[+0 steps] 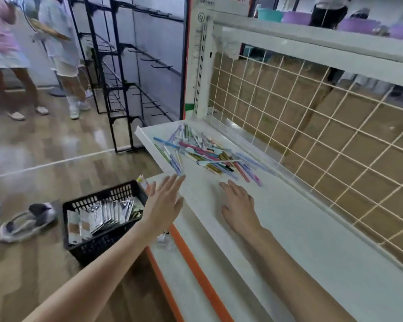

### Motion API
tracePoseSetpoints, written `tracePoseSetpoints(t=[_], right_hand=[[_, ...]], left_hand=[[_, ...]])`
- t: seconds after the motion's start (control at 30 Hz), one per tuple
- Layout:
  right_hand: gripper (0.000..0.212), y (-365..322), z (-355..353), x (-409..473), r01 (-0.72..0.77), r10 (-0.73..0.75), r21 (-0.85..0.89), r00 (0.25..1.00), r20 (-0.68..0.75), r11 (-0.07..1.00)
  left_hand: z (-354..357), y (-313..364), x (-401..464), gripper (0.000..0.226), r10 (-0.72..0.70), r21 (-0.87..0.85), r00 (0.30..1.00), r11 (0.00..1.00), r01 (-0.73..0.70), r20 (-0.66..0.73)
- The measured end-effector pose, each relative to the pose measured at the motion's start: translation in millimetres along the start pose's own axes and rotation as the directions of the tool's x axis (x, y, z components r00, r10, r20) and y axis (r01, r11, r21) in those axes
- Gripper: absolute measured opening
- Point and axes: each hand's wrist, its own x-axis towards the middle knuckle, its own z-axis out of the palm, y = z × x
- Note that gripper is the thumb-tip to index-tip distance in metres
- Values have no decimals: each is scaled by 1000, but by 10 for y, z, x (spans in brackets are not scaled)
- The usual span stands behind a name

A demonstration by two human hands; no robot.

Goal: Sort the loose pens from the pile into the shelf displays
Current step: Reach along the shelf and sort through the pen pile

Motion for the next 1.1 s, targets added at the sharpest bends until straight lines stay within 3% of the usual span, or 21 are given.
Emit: tracePoseSetpoints(t=[0.2, 0.3, 0.47, 0.67, 0.87, 0.97, 1.1], right_hand=[[65, 101, 66, 878, -37, 41, 87, 998, -48, 996], [54, 132, 88, 1197, -23, 27, 115, 999, -28, 993], [44, 200, 81, 1458, -14, 15, 57, 1000, -27, 998], [31, 342, 82, 1622, 49, -46, 37, 997, -59, 998], [25, 431, 81, 1706, 62, -55, 93, 995, -84, 994], [21, 457, 86, 1707, 72, -47, 200, 991, -127, 977], [18, 469, 45, 1673, 44, 46, 384, 974, -223, 922]], left_hand=[[132, -235, 661, 52, -4, -19, 1000, 1000, 4, 6], [164, -361, 1026, 48, 11, -34, 999, 999, -13, -42], [324, -492, 1552, 43, 92, -12, 990, 995, -94, -109], [453, -579, 2021, 36, 93, 59, 996, 994, -93, -6], [455, -638, 2159, 24, 131, 14, 991, 991, -130, -22], [379, -623, 2155, 19, 160, -81, 984, 983, -166, -71], [248, -566, 2128, 22, 200, -339, 979, 919, -204, -45]])
